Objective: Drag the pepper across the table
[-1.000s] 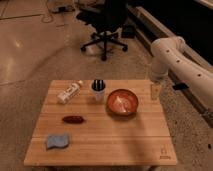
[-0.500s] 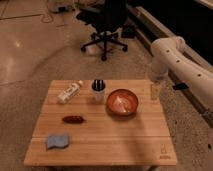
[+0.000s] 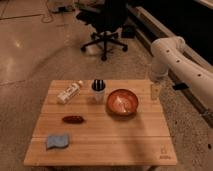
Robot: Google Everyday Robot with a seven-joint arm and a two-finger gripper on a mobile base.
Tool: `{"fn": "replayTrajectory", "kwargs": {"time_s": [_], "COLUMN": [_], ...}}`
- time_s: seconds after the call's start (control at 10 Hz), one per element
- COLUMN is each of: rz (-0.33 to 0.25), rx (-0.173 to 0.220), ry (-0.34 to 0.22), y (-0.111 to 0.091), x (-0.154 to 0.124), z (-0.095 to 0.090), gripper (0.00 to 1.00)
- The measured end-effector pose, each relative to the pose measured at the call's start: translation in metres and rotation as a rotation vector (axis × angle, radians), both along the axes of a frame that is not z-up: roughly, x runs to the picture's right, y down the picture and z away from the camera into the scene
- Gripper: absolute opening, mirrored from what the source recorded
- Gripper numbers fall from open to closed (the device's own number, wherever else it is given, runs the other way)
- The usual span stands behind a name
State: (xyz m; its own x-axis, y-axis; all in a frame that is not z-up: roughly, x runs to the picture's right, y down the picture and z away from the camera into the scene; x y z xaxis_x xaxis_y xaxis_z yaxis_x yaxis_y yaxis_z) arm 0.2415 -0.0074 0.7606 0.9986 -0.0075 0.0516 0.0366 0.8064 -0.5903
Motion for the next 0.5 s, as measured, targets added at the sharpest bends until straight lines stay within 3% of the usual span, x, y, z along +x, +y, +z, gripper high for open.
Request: {"fn": "replayTrajectory", "kwargs": {"time_s": [0.1, 0.4, 0.5], "rz": [-0.003, -0.100, -0.073], "rx": [0.001, -0.006, -0.006], "ry": [-0.002, -0.062, -0.039], "y": [0.000, 0.002, 0.007], "x": [0.000, 0.000, -0.001], "z": [0.000, -0.009, -0.012], "gripper": [0.78, 0.47, 0.45]}}
